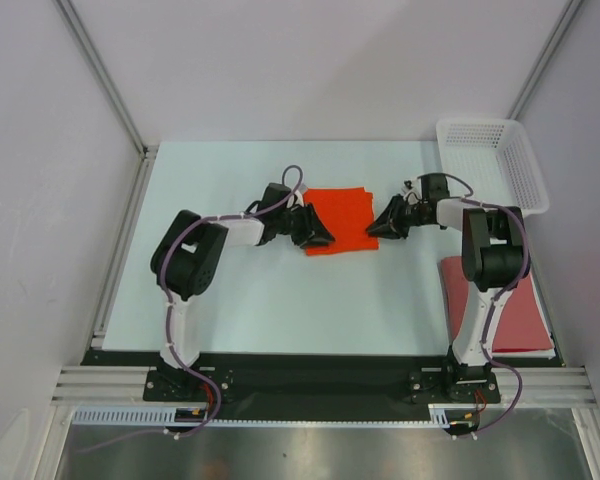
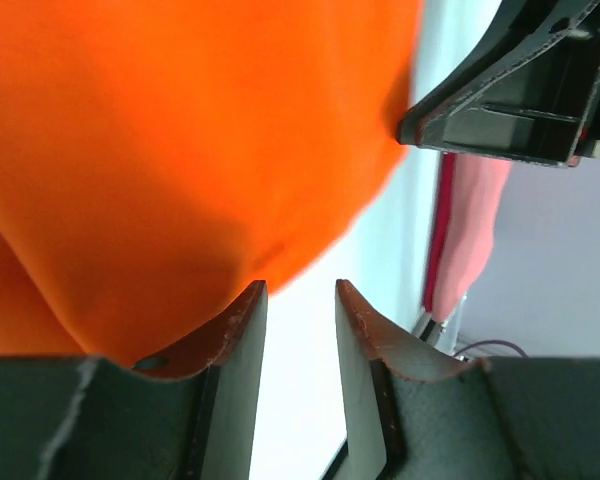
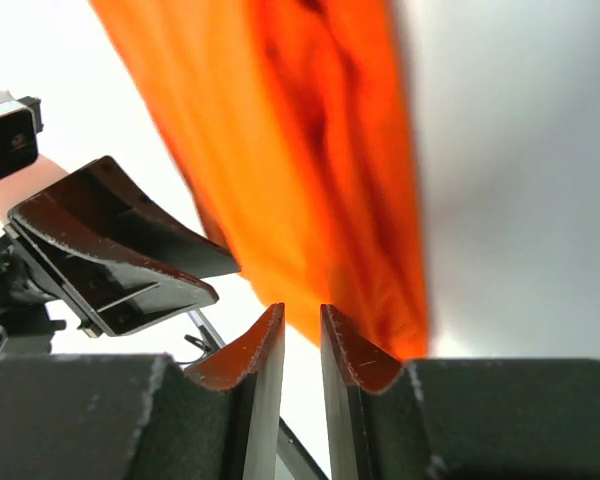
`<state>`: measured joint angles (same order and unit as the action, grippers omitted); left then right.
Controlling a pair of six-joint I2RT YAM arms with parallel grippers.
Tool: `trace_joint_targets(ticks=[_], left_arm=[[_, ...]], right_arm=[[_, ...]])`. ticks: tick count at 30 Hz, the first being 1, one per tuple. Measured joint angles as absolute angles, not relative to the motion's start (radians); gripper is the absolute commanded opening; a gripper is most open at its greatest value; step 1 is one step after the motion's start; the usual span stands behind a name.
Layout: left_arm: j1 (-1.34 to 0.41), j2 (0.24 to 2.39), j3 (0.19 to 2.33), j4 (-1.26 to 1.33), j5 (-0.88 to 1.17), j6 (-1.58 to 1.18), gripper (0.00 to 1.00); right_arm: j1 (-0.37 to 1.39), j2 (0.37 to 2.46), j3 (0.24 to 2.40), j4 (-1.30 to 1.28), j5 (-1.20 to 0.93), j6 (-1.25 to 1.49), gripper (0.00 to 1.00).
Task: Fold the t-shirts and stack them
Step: Fold the tshirt
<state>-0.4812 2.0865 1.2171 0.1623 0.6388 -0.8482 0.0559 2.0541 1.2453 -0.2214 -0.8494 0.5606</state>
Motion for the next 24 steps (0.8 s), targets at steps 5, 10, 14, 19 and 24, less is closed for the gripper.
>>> trace_joint_targets(ticks=[5,10,14,19,24], left_arm=[[-0.479,1.984,1.217,0.11,0.627,-0.818,0.39],[-0.46,1.944,1.169,0.154,0.605,-0.821,0.39],[-0.412,1.995,1.1,0.152,0.596,-0.817,0.39],[-0.368,2.025,1.09,0.147,0.632,-0.792,0.4],[-0.361,1.915,1.051,0.07,0.552,-0.748,0.44]], right_arm=[[0.082,1.975,1.258,-0.245,-0.836,0.564,0.27],[0.138,1.977,1.259,-0.181,-0.836,0.601,0.29],[0.142,2.003,1.197,-0.124,-0.833,0.619,0.32],[0.104,2.003,1.126,-0.127,-0.829,0.61,0.34],[0.081,1.872,1.081,-0.206,-0.793,0.575,0.43]])
